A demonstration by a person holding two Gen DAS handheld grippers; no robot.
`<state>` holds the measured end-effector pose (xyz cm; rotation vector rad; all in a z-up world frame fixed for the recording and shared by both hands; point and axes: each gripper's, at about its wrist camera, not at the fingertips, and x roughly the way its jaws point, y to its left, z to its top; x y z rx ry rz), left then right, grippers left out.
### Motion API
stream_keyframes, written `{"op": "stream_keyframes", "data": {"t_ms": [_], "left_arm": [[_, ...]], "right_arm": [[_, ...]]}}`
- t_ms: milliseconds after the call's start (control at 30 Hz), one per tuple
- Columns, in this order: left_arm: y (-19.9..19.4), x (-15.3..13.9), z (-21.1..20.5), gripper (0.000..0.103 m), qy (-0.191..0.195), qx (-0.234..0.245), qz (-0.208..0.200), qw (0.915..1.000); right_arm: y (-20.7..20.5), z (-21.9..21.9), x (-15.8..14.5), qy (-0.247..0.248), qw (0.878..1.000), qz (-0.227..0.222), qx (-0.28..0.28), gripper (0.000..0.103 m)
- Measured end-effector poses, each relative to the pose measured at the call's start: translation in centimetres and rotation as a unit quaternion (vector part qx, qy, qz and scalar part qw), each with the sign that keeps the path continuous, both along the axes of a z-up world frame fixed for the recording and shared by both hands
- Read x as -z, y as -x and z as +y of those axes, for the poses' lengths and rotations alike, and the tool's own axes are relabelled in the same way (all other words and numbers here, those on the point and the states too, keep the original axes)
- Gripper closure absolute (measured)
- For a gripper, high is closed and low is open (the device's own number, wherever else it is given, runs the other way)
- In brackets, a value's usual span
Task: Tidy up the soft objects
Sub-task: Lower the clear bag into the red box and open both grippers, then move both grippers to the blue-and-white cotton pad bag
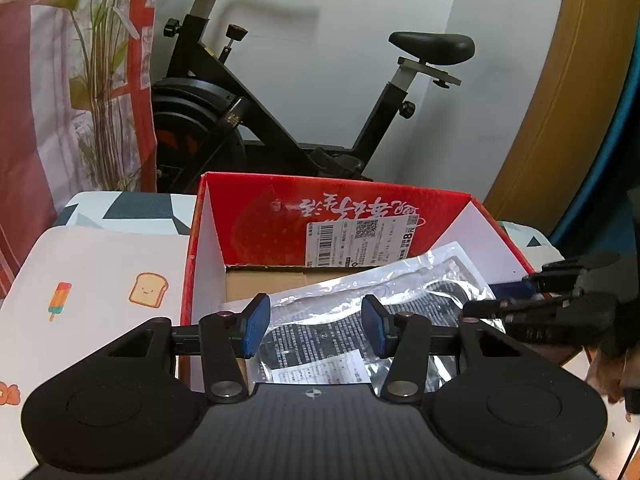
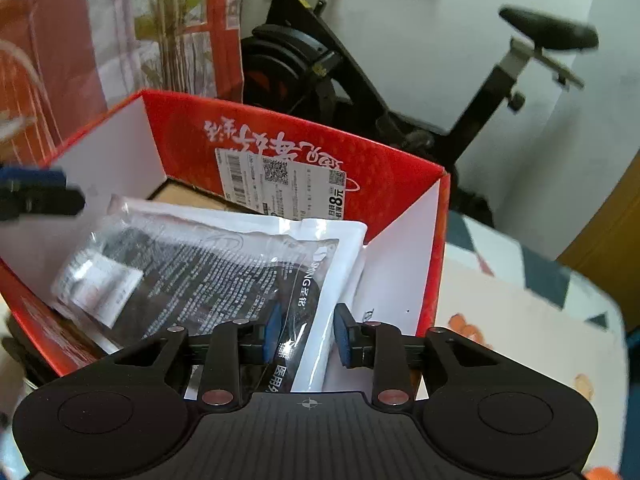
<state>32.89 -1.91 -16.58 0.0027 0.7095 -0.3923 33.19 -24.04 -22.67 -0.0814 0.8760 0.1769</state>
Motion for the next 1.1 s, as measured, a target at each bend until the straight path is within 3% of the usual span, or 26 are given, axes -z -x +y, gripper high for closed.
{"op": "stream_keyframes", "data": {"t_ms": [133, 267, 467, 633, 767, 900, 1100], "left_arm": [[0.4, -0.2, 0.1, 0.050, -0.003, 0.002, -0.006, 1.0000], [0.3, 0.0, 0.3, 0.050, 0.001, -0.002, -0.004, 1.0000], [0.4, 0.5, 0.2, 0.050, -0.001, -0.001, 0.001, 1.0000], [0.3, 0.8, 0.6, 0.050, -0.002, -0.007, 0.006, 1.0000], [0.4, 1.0, 0.8, 0.050, -0.002, -0.011, 0.009, 0.9999], [0.6, 1.1, 0.5, 0.050, -0.013, -0.011, 0.006, 0.9998], [1.4, 0.5, 0.7, 0.050, -0.021, -0.016, -0.002, 0.9997]], "right_arm": [[-0.1, -1.0, -1.4, -0.007, 1.000, -0.017, 0.008, 0.071], [-0.1, -1.0, -1.5, -0.030, 0.999, -0.003, -0.018, 0.079], [-1.9, -0.2, 1.3, -0.080, 0.991, 0.099, -0.048, 0.085], [-3.1, 1.2, 2.6, -0.071, 0.981, 0.169, -0.056, 0.082], [-3.8, 1.8, 3.3, -0.063, 0.977, 0.198, -0.050, 0.079], [-3.7, 2.0, 3.3, -0.055, 0.979, 0.194, -0.038, 0.074], [-1.7, 1.6, 1.2, -0.063, 0.989, 0.131, -0.001, 0.050]]}}
